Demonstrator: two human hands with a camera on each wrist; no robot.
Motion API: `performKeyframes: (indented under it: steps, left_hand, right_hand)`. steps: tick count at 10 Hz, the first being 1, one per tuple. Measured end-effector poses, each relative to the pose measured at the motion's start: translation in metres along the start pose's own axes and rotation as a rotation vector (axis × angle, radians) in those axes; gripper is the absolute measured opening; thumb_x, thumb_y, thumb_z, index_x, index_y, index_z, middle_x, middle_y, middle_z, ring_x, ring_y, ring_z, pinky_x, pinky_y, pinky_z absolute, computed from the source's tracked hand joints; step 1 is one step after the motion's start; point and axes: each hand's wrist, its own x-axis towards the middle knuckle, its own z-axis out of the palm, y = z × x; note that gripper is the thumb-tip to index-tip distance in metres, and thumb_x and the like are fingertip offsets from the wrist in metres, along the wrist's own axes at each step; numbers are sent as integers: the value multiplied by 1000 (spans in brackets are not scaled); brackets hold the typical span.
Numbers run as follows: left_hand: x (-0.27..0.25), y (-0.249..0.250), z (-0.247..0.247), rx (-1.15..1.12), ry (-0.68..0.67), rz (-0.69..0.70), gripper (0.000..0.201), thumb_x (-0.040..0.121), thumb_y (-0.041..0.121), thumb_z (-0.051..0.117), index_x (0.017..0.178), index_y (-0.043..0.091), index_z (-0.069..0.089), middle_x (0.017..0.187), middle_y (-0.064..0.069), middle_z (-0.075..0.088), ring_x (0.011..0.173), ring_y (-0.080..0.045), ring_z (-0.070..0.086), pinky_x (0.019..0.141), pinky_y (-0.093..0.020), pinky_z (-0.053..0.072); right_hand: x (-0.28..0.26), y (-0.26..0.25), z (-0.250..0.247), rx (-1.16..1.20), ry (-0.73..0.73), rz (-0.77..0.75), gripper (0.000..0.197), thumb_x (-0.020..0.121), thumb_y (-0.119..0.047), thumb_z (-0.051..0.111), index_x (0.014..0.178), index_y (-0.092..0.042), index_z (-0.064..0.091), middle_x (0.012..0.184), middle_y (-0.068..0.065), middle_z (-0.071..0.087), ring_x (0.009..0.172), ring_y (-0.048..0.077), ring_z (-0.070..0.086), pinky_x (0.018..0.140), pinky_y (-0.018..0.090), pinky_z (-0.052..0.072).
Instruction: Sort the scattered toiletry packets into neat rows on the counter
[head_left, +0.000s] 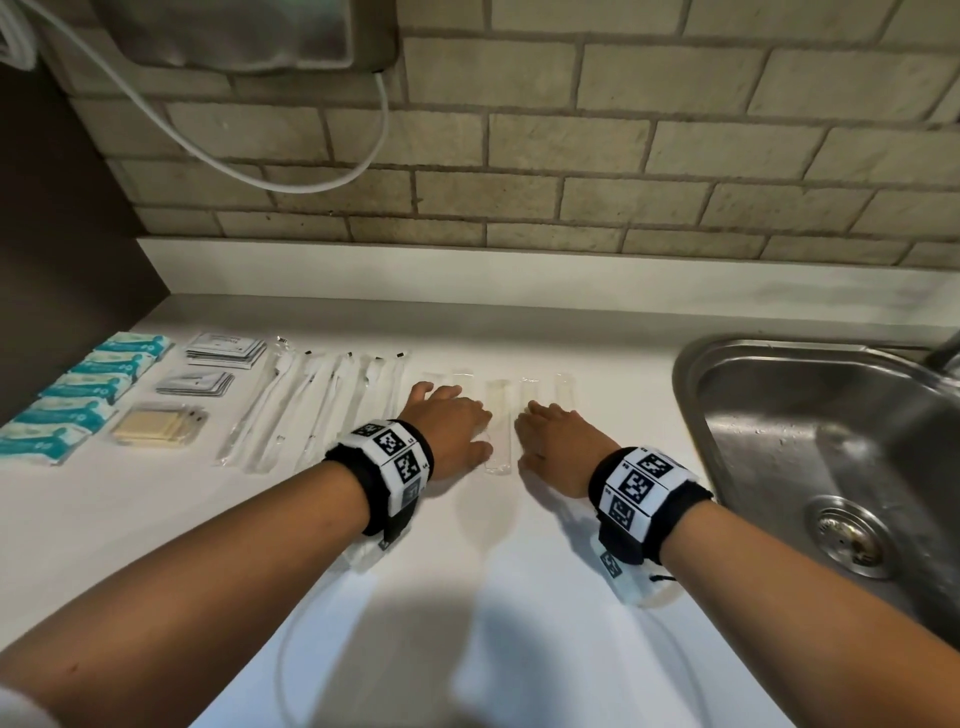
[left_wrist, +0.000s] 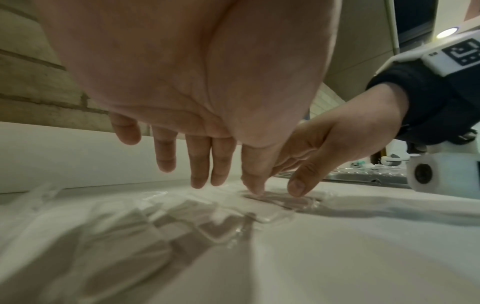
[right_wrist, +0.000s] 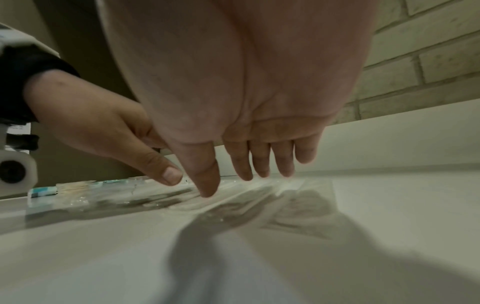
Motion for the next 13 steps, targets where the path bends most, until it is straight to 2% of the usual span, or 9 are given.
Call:
performKeyframes:
  steps: [1, 3, 5, 8, 10, 12, 13]
  left_hand:
    - [-4, -21, -4, 20, 23, -65, 43, 97, 41, 42, 135, 24, 50, 152, 5, 40, 147, -22, 18, 115, -44, 8]
    - [-12, -53, 1, 130, -107, -87, 39, 95, 45, 43, 125, 24, 55, 152, 7, 39, 149, -27, 12, 114, -48, 6]
    - [-9, -60, 8, 110, -97, -84, 48, 95, 49, 42, 135, 25, 50, 152, 8, 39, 149, -27, 12, 115, -49, 5]
    - [-8, -62, 9, 94, -88, -82, 47, 94, 49, 43, 132, 24, 53, 149, 7, 44, 149, -26, 13, 115, -47, 5]
    - [-9, -62, 10, 106, -94, -82, 48, 95, 50, 43, 134, 24, 52, 149, 7, 43, 149, -25, 14, 115, -47, 5]
    - [-11, -60, 5, 108, -90, -71, 46, 95, 47, 44, 134, 24, 51, 151, 6, 42, 149, -25, 14, 115, -47, 6]
    - [-14, -57, -2, 70, -2, -53, 43, 94, 46, 45, 130, 24, 54, 146, 7, 47, 146, -23, 20, 113, -44, 10]
  right_hand:
    - [5, -14, -4, -9, 55, -64, 47, 96, -33, 41, 136, -9, 43, 150, 11, 37, 134, 30, 39, 110, 44, 33]
    - [24, -50, -5, 1, 37, -93, 37, 94, -33, 42, 122, -10, 49, 132, 11, 50, 121, 31, 45, 101, 42, 35]
    - [33, -66, 0, -34, 28, -56, 39, 94, -31, 43, 125, -7, 49, 133, 11, 49, 125, 32, 43, 106, 40, 33]
    - [32, -70, 0, -9, 33, -35, 38, 94, -30, 45, 122, -6, 51, 131, 11, 50, 121, 31, 45, 103, 39, 35]
    - [31, -70, 0, -4, -24, -19, 45, 96, -31, 42, 134, -6, 43, 150, 14, 37, 135, 33, 36, 112, 41, 28]
    - [24, -72, -7, 5, -12, -19, 51, 97, -35, 42, 139, -7, 40, 155, 12, 29, 140, 32, 30, 115, 41, 25]
    - [18, -72, -18, 36, 33, -24, 54, 97, -35, 43, 144, -9, 35, 159, 11, 22, 144, 31, 24, 116, 39, 21]
